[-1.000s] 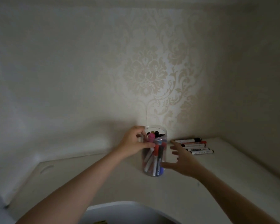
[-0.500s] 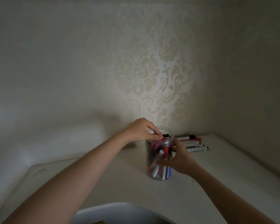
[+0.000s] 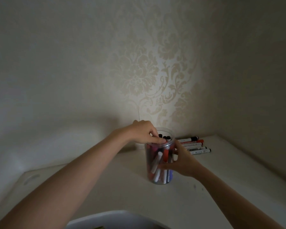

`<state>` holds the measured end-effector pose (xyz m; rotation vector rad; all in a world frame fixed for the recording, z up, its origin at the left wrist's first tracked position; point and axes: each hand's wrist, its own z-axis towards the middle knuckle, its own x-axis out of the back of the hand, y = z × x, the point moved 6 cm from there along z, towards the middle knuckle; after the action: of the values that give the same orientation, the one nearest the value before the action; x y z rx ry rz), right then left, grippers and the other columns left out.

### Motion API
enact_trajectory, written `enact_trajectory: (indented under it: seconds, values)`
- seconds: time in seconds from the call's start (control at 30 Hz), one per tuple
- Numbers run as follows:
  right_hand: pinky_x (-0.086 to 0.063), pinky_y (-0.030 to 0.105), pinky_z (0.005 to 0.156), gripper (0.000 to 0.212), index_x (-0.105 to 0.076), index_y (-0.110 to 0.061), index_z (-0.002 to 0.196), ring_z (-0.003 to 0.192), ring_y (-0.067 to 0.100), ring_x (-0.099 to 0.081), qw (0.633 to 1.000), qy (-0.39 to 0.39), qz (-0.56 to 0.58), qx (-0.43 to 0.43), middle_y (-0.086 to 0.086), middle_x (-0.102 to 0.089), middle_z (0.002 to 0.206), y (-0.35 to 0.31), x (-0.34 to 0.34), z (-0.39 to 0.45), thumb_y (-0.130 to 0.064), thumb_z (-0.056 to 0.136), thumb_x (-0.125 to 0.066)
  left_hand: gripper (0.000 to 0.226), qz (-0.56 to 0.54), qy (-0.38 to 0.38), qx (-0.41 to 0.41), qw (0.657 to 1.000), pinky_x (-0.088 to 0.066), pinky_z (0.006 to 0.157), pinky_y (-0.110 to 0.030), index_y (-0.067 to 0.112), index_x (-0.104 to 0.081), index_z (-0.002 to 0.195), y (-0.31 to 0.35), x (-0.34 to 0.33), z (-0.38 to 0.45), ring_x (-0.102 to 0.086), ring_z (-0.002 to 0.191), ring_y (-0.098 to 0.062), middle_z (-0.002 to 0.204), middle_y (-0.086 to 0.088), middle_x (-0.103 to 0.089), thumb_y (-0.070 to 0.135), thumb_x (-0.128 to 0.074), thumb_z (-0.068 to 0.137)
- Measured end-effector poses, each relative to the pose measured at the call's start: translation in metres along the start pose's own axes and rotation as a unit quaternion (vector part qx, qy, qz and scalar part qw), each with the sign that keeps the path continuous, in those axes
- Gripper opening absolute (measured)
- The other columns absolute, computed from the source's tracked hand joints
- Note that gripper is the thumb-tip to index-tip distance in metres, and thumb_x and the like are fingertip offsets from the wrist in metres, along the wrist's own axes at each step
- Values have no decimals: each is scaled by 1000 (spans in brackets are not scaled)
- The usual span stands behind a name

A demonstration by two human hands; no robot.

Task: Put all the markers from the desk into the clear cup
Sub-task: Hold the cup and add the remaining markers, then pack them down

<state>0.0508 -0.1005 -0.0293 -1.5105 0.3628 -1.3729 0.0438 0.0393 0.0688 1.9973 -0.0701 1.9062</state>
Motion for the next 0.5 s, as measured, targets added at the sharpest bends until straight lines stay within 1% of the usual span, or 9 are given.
enact_trajectory:
  seconds: [0.03,0.1,0.13,0.2,0.27,0.33,0.4,0.43,0.5]
  values:
    - [-44,29,94,80,-42,-29,123,110,9,-52,1000,0,1,1,-15,-57,113,1,0,0,-37,58,-87,54,19,-11,4,1000,-30,98,-35,27,-79,95,-1,-2,-2,-55,74,-9,72,1,-65,66,-42,92]
    - [-44,30,95,80,-41,-29,124,110,8,-51,1000,1,0,2,-15,-57,112,2,0,0,-36,59,-86,65,51,-5,7,999,-23,106,-36,32,-78,103,-4,-1,-4,-56,94,-12,80,-10,-69,66,-23,96]
    - [-44,31,95,81,-41,-29,126,111,9,-51,1000,3,2,0,-13,-58,115,2,0,1,-36,59,-86,67,62,6,1,998,-21,105,-35,33,-78,104,-5,-1,-5,-51,102,-12,87,-11,-70,64,-19,97]
    - [-44,34,98,86,-39,-28,129,115,11,-52,1000,6,7,-5,-9,-59,121,3,0,1,-36,58,-86,67,70,53,-31,996,-24,99,-31,29,-79,99,-3,2,-7,-45,102,-8,91,-6,-70,61,-19,99]
    - [-45,36,99,86,-39,-28,129,118,13,-52,1000,4,9,-4,-7,-59,123,4,0,1,-36,57,-86,69,-24,116,-52,992,-32,99,-32,26,-80,92,-4,9,-10,-48,98,1,96,2,-72,61,-21,99]
    - [-45,37,100,84,-40,-28,128,120,14,-52,1000,-10,12,-9,-7,-59,125,5,-1,2,-35,58,-86,66,-108,144,-50,982,-39,100,-31,28,-80,98,-12,13,-11,-57,102,-1,100,4,-74,61,-23,99]
    - [-47,37,99,82,-39,-29,127,120,14,-53,999,-28,20,-14,-8,-59,124,7,-1,2,-33,60,-86,62,-55,119,-31,991,-36,97,-28,28,-77,109,-15,8,-14,-59,102,-10,99,-1,-75,56,-22,101]
    - [-48,37,98,82,-39,-28,128,119,13,-53,999,-35,24,-17,-9,-58,122,8,-1,2,-32,61,-86,64,-24,93,-17,995,-33,99,-28,27,-75,113,-13,2,-17,-56,104,-12,100,-5,-74,55,-19,102]
    - [-48,34,98,83,-37,-26,130,117,10,-53,999,-37,29,-22,-14,-56,117,8,0,1,-31,62,-85,65,-17,57,16,998,-26,102,-27,23,-72,119,-13,-9,-22,-49,108,-14,109,-16,-67,53,-17,103]
